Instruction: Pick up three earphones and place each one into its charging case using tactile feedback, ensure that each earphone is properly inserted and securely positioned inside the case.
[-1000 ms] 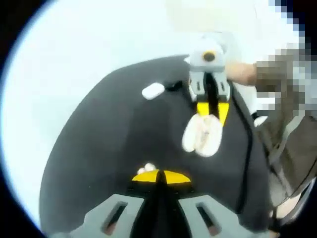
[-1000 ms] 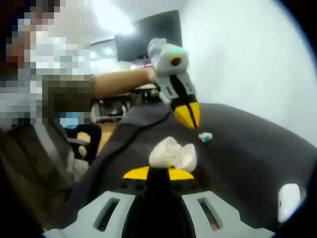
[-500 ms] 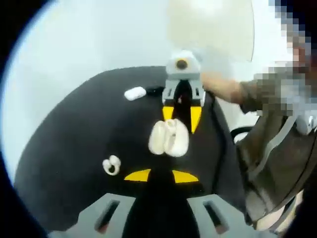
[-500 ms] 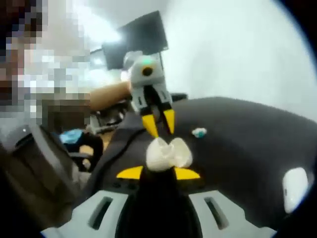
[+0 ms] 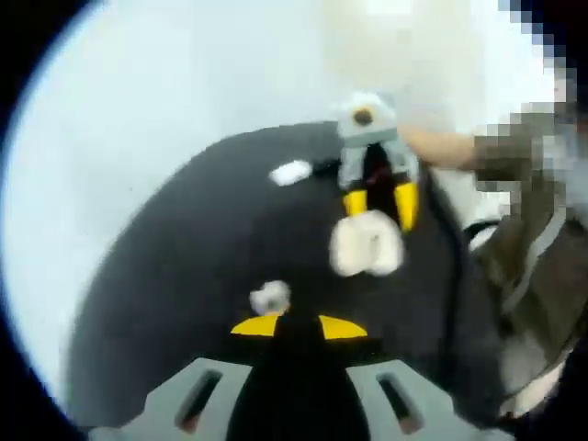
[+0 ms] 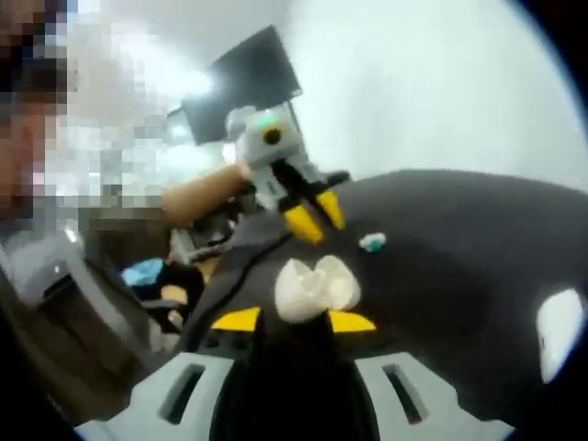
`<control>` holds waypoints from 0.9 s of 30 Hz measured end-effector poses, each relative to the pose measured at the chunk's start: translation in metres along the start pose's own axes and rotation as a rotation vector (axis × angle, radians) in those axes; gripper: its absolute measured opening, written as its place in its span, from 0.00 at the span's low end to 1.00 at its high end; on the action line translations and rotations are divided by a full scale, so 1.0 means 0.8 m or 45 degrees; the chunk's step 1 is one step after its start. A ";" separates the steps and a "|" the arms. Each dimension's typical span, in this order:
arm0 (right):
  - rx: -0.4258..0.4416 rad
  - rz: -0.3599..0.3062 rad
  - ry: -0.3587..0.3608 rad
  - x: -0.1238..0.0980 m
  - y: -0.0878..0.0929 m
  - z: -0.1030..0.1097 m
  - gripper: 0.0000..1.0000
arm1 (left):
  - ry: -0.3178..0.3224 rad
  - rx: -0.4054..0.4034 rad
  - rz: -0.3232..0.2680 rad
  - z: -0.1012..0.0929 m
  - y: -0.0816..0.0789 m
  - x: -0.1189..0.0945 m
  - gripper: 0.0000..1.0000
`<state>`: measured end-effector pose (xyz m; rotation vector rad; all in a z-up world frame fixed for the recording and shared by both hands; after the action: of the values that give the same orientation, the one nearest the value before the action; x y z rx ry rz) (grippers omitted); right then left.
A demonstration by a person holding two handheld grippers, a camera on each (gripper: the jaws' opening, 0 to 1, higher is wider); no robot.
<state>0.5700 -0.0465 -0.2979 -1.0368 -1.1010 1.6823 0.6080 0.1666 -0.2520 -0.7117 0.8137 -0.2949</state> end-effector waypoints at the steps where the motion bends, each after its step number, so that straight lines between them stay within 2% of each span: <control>1: -0.001 0.000 0.001 0.000 0.000 -0.001 0.27 | -0.016 0.030 -0.012 0.002 -0.002 0.000 0.14; 3: 0.007 -0.005 0.005 -0.001 -0.001 -0.001 0.27 | -0.002 0.032 -0.029 -0.002 -0.007 0.000 0.12; 6: 0.000 -0.002 0.007 -0.001 0.000 -0.001 0.27 | -0.001 0.145 -0.021 -0.006 -0.013 0.006 0.08; 10: -0.013 0.002 0.013 -0.001 0.000 0.000 0.27 | 0.069 0.213 0.076 -0.014 -0.013 0.021 0.09; 15: -0.024 0.004 0.017 -0.002 0.000 0.000 0.27 | 0.086 0.303 0.160 -0.018 -0.014 0.038 0.09; 21: -0.046 0.015 0.019 -0.001 0.000 -0.001 0.27 | 0.073 0.318 0.183 -0.014 -0.019 0.047 0.08; 23: -0.050 0.017 0.020 -0.001 0.000 -0.001 0.27 | 0.056 0.314 0.195 -0.013 -0.020 0.050 0.05; 27: -0.061 0.021 0.023 0.000 0.000 -0.001 0.27 | 0.051 0.237 0.243 -0.014 -0.020 0.051 0.03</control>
<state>0.5704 -0.0465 -0.2981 -1.0914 -1.1287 1.6639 0.6270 0.1294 -0.2691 -0.4519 0.8734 -0.2098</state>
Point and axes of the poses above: the point that each gripper's makers call its tool centre point, and the gripper's own axes: x roughly forward along the fingers, z roughly to its left, y roughly out of its underside, the point moved 7 cm from there along -x, roughly backward along the fingers, and after that the axes turned 15 degrees about -y, right-handed, at the moved point
